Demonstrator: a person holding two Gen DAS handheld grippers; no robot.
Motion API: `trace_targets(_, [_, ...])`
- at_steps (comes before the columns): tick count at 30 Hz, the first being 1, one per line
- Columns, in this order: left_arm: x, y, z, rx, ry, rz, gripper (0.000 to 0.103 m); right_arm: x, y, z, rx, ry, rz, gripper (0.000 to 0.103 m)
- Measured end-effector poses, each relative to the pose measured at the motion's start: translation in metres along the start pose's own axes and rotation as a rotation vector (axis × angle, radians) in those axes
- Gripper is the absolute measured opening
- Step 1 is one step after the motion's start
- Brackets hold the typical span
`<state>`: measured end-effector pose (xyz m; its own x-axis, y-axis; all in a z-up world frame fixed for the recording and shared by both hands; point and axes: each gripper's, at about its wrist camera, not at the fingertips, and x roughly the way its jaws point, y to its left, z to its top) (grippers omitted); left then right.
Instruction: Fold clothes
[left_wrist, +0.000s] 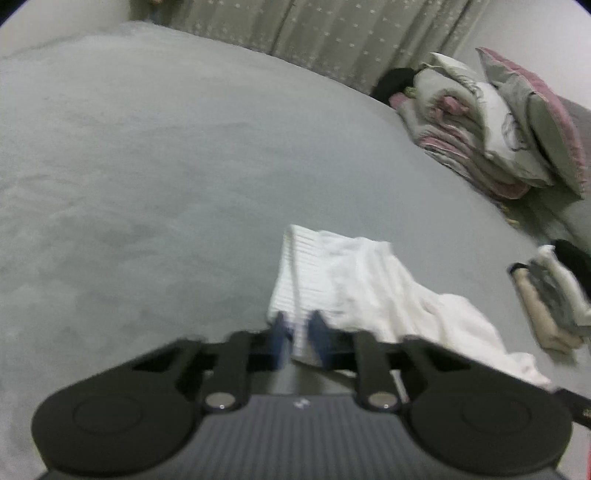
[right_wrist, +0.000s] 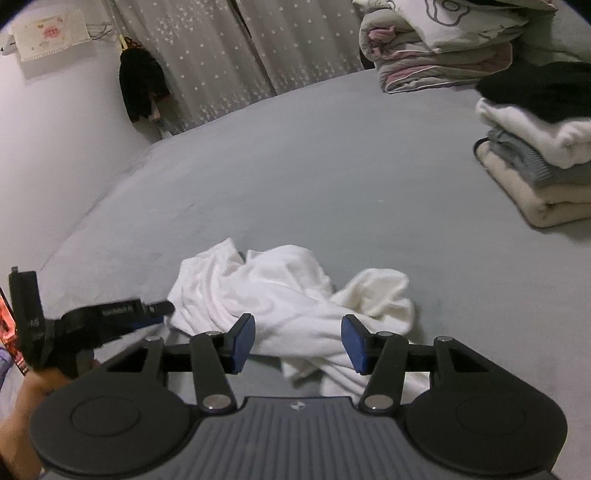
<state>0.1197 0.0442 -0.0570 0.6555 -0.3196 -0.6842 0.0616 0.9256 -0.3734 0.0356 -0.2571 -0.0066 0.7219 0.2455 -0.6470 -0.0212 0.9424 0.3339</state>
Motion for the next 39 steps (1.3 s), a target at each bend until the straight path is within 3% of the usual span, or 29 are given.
trace_targets(10, [-0.019,0.014,0.002,-0.024,0.014,0.025,0.004,0.025,0.018,-0.005,-0.013,0.007,-0.019,0.052])
trace_targets(16, [-0.044,0.035,0.002,-0.024,-0.037,0.046,0.004,0.032,0.024,-0.002,-0.008,-0.009,0.065,0.052])
trace_targets(26, [-0.078,0.079,-0.014,-0.031,-0.035,0.087,0.003,0.056,0.043,-0.008,-0.081,0.030,0.086,0.052])
trace_targets(30, [-0.077,0.096,-0.025,-0.051,0.017,0.074,0.003,0.060,0.049,-0.013,-0.106,0.047,0.093,0.052])
trace_targets(39, [-0.087,0.104,-0.021,-0.086,0.006,0.042,0.007,0.073,0.084,-0.010,-0.193,0.035,0.119,0.057])
